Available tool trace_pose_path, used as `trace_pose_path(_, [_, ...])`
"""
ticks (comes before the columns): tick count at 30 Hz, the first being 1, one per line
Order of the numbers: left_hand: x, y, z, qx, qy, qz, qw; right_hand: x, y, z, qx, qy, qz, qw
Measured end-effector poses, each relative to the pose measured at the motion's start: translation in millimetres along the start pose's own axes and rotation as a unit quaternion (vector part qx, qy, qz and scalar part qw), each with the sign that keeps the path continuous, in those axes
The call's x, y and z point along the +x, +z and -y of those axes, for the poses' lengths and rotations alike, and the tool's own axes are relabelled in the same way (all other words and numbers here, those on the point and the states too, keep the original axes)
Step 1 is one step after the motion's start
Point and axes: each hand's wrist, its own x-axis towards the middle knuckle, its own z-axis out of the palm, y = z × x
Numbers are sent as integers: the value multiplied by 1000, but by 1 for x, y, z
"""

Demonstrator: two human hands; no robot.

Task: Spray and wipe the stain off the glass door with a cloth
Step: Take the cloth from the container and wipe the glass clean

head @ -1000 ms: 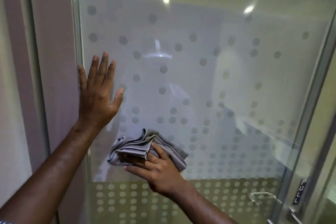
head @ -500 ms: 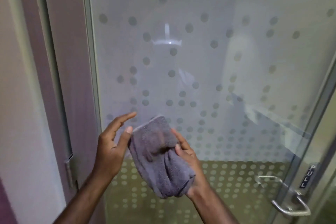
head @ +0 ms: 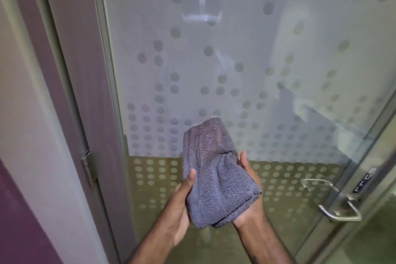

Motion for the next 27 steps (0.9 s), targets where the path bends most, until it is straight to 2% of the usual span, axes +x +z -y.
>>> trace_pose_path(2, [4,-6,4,-8,17,-38,999,-6,-5,0,-5,-2,6,1000])
trace_pose_path(5, [5,-10,7,25,36,-61,997,-9,-16,1,-46,-72,3,996])
trace_pose_path(7, [5,-12,9,42,44,-80,995,-16,-22,3,-160,-102,-15,982])
trace_pose_path(10, [5,-16,10,80,73,-103,989,-21,-33,9,-348,-97,-66,930])
trace_pose_path(12, [5,-18,6,101,82,-112,985,-25,-39,9,-410,-79,-93,904])
trace_pose_path(15, [2,-19,1,82,104,-96,986,-26,-47,10,-415,-92,-107,899])
trace_pose_path(18, [0,-25,-1,33,136,-39,989,-29,-53,18,-344,-131,-57,928])
trace_pose_path(20, [4,-31,4,9,101,-14,995,-27,-55,18,-332,-119,-72,933])
trace_pose_path(24, [4,-46,24,-9,-115,-42,992,-28,-67,6,-357,-4,-180,917])
trace_pose_path(27, [2,-65,43,-5,-167,-67,984,-36,-75,0,-305,45,-193,932])
